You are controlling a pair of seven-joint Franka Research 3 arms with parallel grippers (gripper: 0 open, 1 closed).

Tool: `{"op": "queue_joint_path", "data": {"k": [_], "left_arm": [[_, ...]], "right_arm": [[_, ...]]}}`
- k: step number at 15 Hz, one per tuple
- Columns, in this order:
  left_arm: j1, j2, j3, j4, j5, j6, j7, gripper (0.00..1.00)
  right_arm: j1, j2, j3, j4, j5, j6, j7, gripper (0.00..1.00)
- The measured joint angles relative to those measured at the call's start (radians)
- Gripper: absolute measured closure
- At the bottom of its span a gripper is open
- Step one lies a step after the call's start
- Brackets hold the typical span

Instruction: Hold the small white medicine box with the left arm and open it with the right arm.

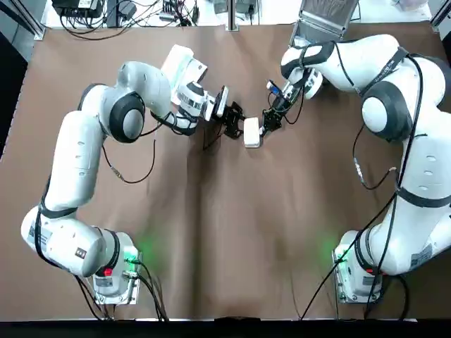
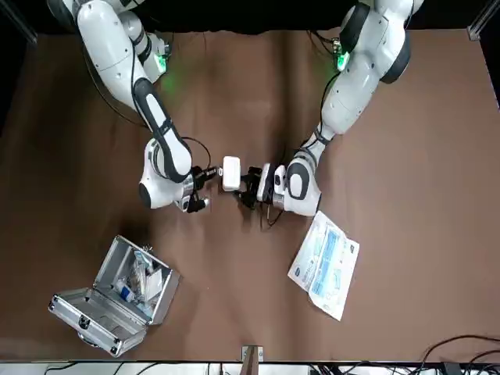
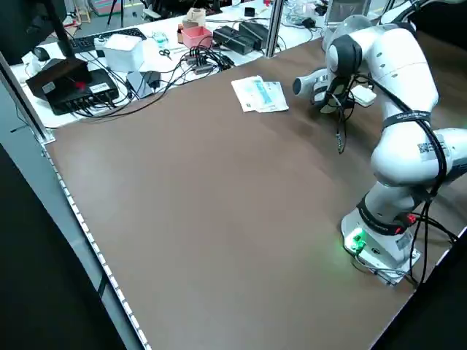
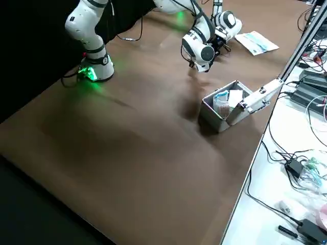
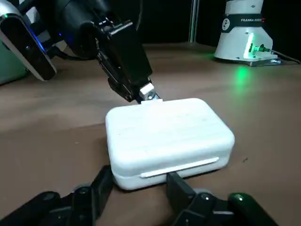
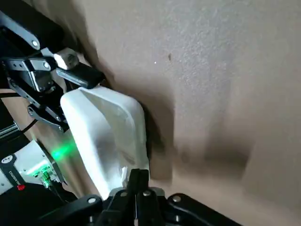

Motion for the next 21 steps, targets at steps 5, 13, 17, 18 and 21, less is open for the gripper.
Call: {"op": "queue_joint_path", "data": {"k": [5, 13, 17, 18, 21], "left_arm": [[0.000, 0.000, 0.000, -0.001, -0.003, 0.000, 0.000, 0.44], [0.000, 0.000, 0.000, -0.001, -0.005, 0.000, 0.000, 0.44], [0.000, 0.000, 0.000, -0.001, -0.005, 0.000, 0.000, 0.44], [0.000, 0.000, 0.000, -0.001, -0.005, 0.000, 0.000, 0.44], [0.000, 0.000, 0.000, -0.001, -0.006, 0.000, 0.000, 0.44]], "right_arm": [[0.000, 0.001, -0.003, 0.000, 0.011, -0.006, -0.001, 0.99], [0.000, 0.001, -0.010, 0.001, 0.036, -0.028, -0.001, 0.99], [-0.001, -0.002, -0.016, 0.008, 0.053, -0.061, -0.001, 0.99], [-0.002, -0.003, -0.017, 0.009, 0.059, -0.067, -0.001, 0.99], [-0.002, -0.011, -0.017, 0.013, 0.097, -0.098, -0.001, 0.99]]}}
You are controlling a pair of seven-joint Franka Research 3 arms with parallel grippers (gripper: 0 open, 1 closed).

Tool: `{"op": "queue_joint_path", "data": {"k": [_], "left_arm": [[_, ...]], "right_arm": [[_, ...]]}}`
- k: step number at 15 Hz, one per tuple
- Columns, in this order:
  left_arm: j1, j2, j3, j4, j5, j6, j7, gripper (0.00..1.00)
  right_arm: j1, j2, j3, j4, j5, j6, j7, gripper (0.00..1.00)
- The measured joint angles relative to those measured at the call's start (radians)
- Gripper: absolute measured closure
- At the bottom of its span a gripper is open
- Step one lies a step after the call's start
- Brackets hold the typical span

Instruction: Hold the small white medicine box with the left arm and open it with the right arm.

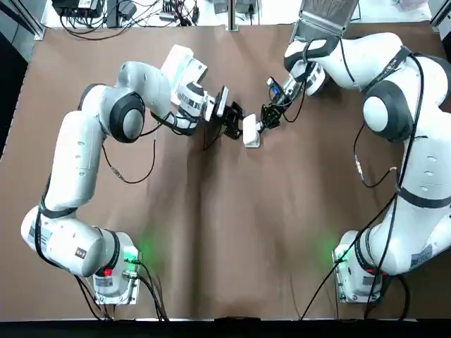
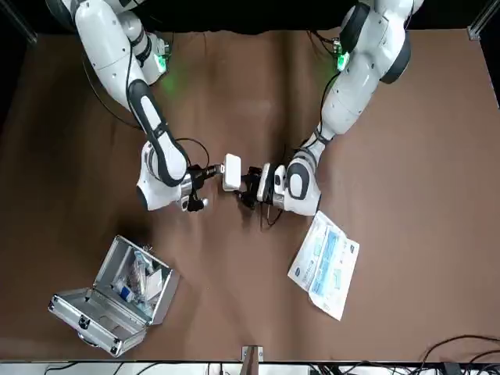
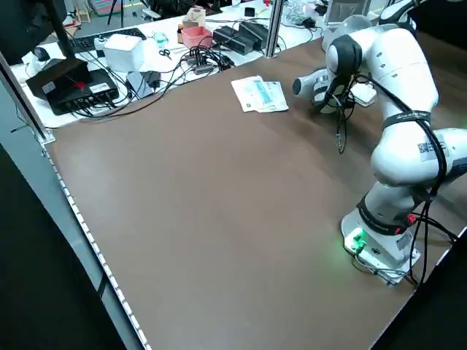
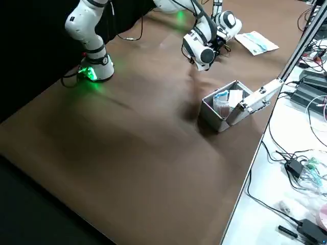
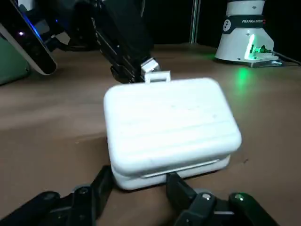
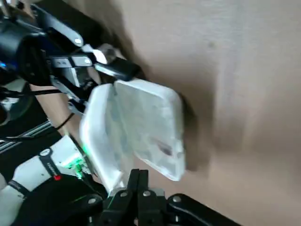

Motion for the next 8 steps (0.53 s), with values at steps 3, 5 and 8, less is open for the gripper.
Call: {"op": "queue_joint_path", "data": {"k": [3, 5, 8], "left_arm": [[0.000, 0.000, 0.000, -0.001, -0.003, 0.000, -0.001, 0.44], [0.000, 0.000, 0.000, -0.001, -0.003, 0.000, -0.001, 0.44], [0.000, 0.000, 0.000, -0.001, -0.003, 0.000, -0.001, 0.44]], "right_arm": [[0.016, 0.002, 0.016, 0.008, 0.036, 0.004, 0.000, 0.99], [0.025, 0.002, 0.018, 0.009, 0.046, 0.005, 0.000, 0.99], [0.035, 0.002, 0.020, 0.011, 0.068, 0.004, 0.000, 0.99]]}}
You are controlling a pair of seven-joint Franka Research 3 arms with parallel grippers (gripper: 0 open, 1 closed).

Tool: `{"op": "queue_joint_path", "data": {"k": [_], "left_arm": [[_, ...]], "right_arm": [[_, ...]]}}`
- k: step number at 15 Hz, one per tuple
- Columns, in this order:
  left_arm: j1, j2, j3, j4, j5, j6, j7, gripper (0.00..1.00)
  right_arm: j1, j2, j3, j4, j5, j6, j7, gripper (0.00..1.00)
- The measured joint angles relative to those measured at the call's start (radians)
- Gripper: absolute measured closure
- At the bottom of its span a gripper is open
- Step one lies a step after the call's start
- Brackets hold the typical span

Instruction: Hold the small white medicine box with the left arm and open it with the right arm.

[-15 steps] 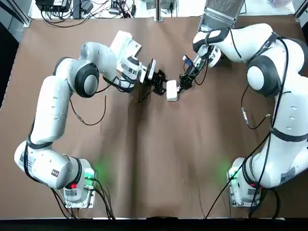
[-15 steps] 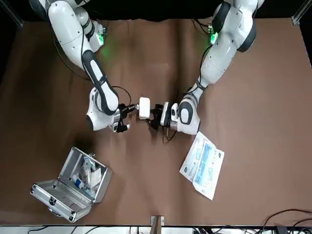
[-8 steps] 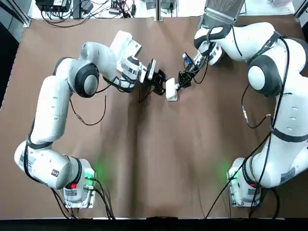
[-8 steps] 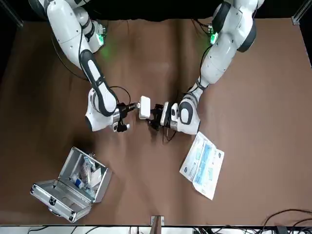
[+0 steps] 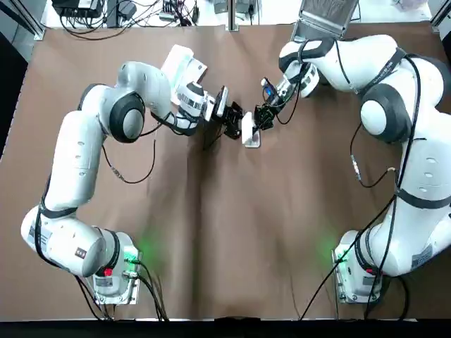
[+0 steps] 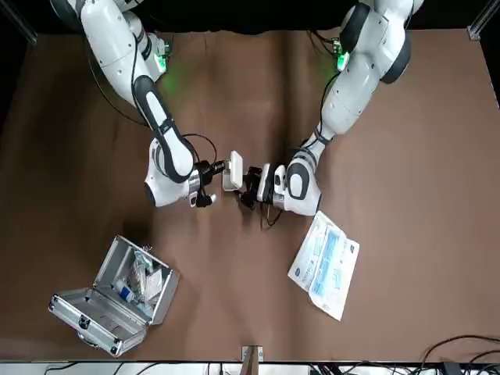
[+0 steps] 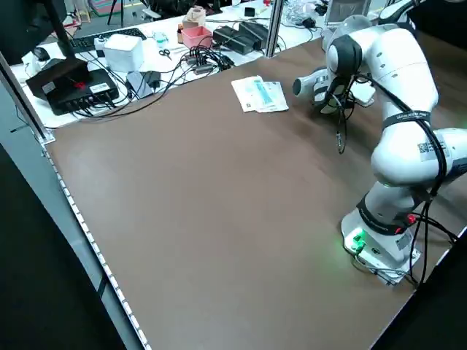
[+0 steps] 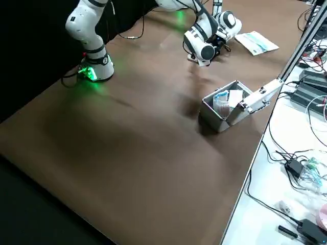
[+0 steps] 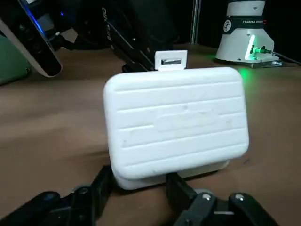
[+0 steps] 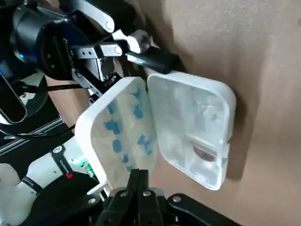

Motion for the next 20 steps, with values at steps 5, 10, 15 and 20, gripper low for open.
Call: {"op": "queue_joint_path", "data": {"k": [5, 10, 15, 20], "left_arm": [[0.000, 0.000, 0.000, 0.000, 0.000, 0.000, 0.000, 0.44], [0.000, 0.000, 0.000, 0.000, -0.001, 0.000, 0.000, 0.44], [0.000, 0.000, 0.000, 0.000, -0.001, 0.000, 0.000, 0.44], [0.000, 0.000, 0.000, 0.001, -0.001, 0.000, 0.000, 0.42]], "right_arm": [[0.016, 0.000, 0.002, 0.006, 0.033, -0.002, 0.000, 0.99], [0.045, 0.000, 0.002, 0.011, 0.062, 0.000, 0.000, 0.99], [0.047, 0.000, 0.002, 0.012, 0.063, 0.001, 0.000, 0.99], [0.047, 0.000, 0.002, 0.012, 0.064, 0.001, 0.000, 0.99]]}}
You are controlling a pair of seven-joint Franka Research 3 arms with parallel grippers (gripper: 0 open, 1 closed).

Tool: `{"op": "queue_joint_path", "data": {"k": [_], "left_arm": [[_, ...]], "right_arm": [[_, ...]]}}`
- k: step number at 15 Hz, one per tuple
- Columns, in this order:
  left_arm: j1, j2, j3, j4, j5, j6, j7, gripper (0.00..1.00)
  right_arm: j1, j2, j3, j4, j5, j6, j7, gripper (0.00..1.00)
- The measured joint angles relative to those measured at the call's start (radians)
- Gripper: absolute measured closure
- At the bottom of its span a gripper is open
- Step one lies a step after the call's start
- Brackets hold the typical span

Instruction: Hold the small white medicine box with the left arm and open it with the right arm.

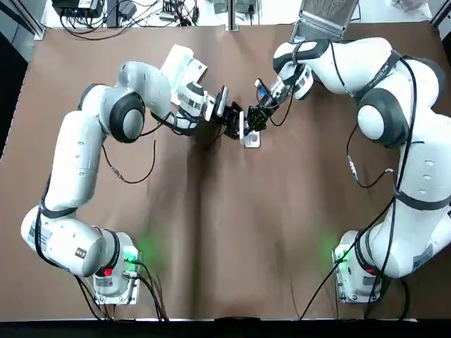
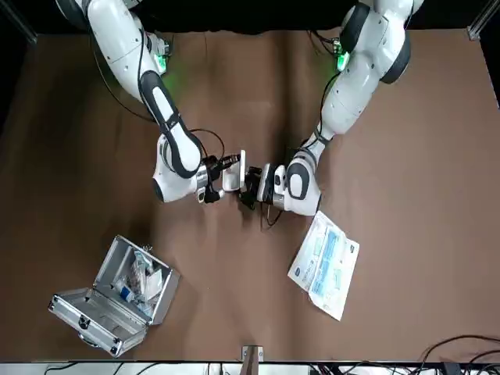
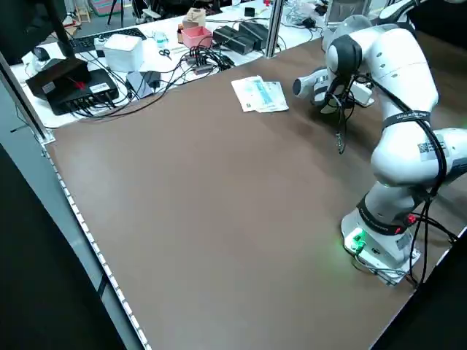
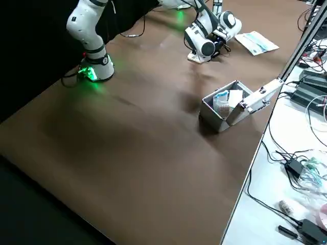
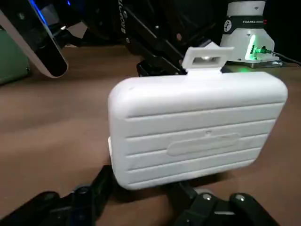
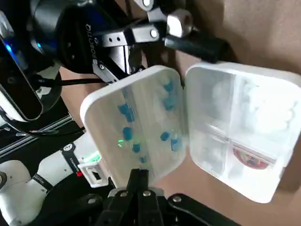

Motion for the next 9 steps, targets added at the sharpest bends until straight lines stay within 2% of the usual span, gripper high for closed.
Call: {"op": "queue_joint_path", "data": {"k": [3, 4, 5, 6, 9], "left_arm": [[0.000, 0.001, 0.000, 0.003, 0.000, 0.005, -0.010, 0.19], [-0.001, 0.001, 0.000, 0.005, 0.000, 0.007, -0.014, 0.13], [-0.001, 0.001, 0.000, 0.005, 0.000, 0.007, -0.014, 0.13], [-0.001, 0.001, 0.000, 0.008, 0.000, 0.010, -0.015, 0.02], [0.014, 0.001, 0.000, 0.016, 0.043, -0.005, -0.045, 0.02]], "right_arm": [[0.000, 0.000, 0.000, 0.001, 0.001, 0.000, 0.000, 0.99], [0.000, 0.000, 0.000, 0.001, 0.001, 0.000, 0.000, 0.99], [0.000, 0.000, 0.000, 0.002, 0.001, 0.000, 0.000, 0.99], [0.001, 0.000, 0.000, 0.002, 0.001, 0.000, 0.000, 0.99], [0.002, 0.000, 0.000, 0.002, 0.009, 0.000, 0.000, 0.99]]}}
